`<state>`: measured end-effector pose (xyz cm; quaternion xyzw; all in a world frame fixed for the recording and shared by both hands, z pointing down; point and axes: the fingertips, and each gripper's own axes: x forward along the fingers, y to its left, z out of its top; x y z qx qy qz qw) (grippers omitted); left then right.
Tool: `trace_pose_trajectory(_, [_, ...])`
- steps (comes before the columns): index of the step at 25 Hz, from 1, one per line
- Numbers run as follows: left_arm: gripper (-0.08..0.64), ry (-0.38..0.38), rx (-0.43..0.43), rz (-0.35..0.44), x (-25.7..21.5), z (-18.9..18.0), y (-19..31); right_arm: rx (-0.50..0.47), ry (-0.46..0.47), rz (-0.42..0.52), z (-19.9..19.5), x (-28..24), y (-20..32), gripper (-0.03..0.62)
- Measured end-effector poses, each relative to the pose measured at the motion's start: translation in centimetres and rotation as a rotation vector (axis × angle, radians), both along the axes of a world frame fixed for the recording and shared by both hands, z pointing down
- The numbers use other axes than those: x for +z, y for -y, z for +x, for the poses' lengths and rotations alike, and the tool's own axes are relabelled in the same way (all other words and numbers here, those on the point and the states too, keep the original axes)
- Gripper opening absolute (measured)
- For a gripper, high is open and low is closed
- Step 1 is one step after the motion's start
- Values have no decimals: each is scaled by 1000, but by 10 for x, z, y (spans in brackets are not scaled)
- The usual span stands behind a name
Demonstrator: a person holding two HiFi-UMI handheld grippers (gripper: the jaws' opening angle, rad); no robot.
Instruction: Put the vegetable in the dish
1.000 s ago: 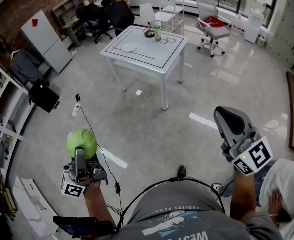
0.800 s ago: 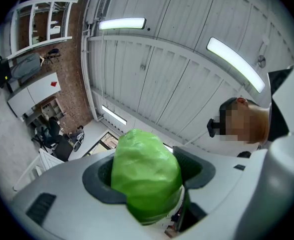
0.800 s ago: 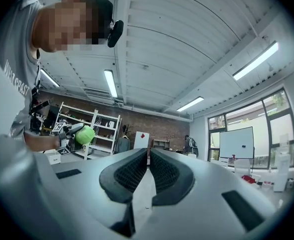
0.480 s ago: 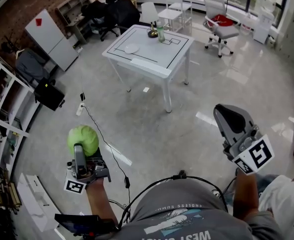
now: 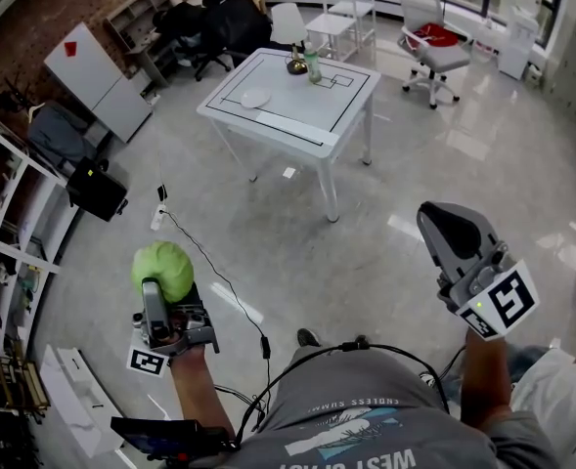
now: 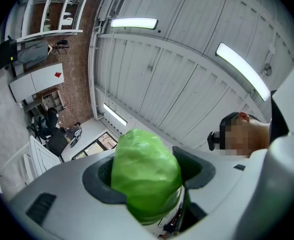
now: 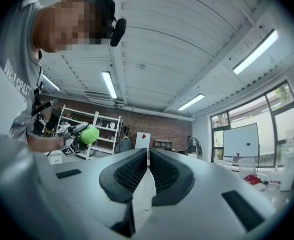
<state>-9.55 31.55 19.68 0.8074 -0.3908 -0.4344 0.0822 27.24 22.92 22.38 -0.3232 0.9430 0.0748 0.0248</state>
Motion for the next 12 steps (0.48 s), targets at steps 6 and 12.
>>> trace_pose_trajectory(6, [288,35,31,-24,4,-30,42,39,6,-11,-32,0,26,9])
trace_pose_trajectory(12, [288,34,51,7,-6,-64,72,57,-11,3,-71,-14,56,9])
